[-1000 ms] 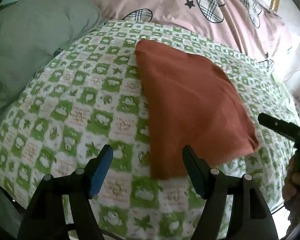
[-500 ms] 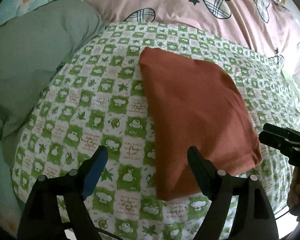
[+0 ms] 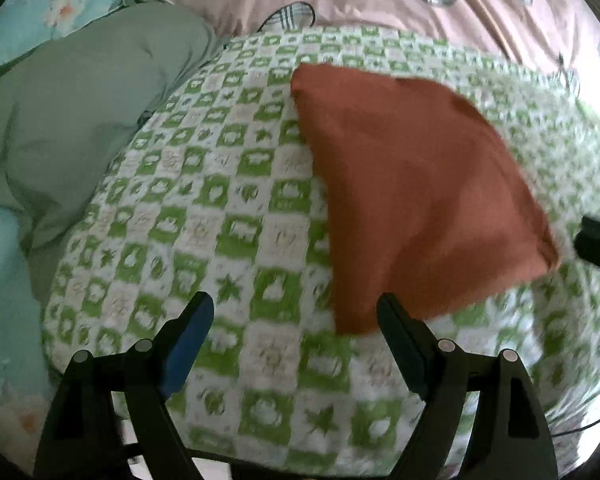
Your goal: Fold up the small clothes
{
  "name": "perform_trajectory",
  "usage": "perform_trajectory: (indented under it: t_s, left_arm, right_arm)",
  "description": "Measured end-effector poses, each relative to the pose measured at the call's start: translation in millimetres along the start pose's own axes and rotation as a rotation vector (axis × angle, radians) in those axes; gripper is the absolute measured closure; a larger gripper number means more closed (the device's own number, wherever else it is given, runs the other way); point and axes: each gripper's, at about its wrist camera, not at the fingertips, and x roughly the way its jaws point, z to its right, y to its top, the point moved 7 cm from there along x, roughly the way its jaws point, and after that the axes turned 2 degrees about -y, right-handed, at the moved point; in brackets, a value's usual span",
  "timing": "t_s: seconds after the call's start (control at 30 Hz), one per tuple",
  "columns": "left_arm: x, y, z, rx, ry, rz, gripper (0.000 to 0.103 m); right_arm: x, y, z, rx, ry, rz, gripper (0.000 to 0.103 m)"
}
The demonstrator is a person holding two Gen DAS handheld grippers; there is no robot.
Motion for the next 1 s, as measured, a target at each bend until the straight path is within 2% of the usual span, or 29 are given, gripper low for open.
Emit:
perform_trajectory:
  t_s: [0.13,0.3,0.47,0.77,1.0]
  left_arm:
    - [-10,-10,2,0.008,0.016,0.000,0.019]
    - [-34,-11,0,-0.010,0.002,0.055,0.018]
    - [-50,-7,3,0.018,0.002,0.091,0.018]
    - [-60,-8,6,0.025,-0.021,0.119,0.018]
    - [-48,-7,0,0.021,-0.015,0.114,0.018]
  right_arm:
    - [-10,-10,-9,-0.037,-0.025,-0.003,0.012]
    - [-21,-21,-12,-0.050,-0.024,-0.003,0.011]
    - [-32,-24,-15,-0.048,-0.021,0.018,0.009]
    - [-40,-30,-31,-0.078,-0.047,0.012,0.006]
    - [-30,-34,-32,-0.087,-0.047,0.001,0.005]
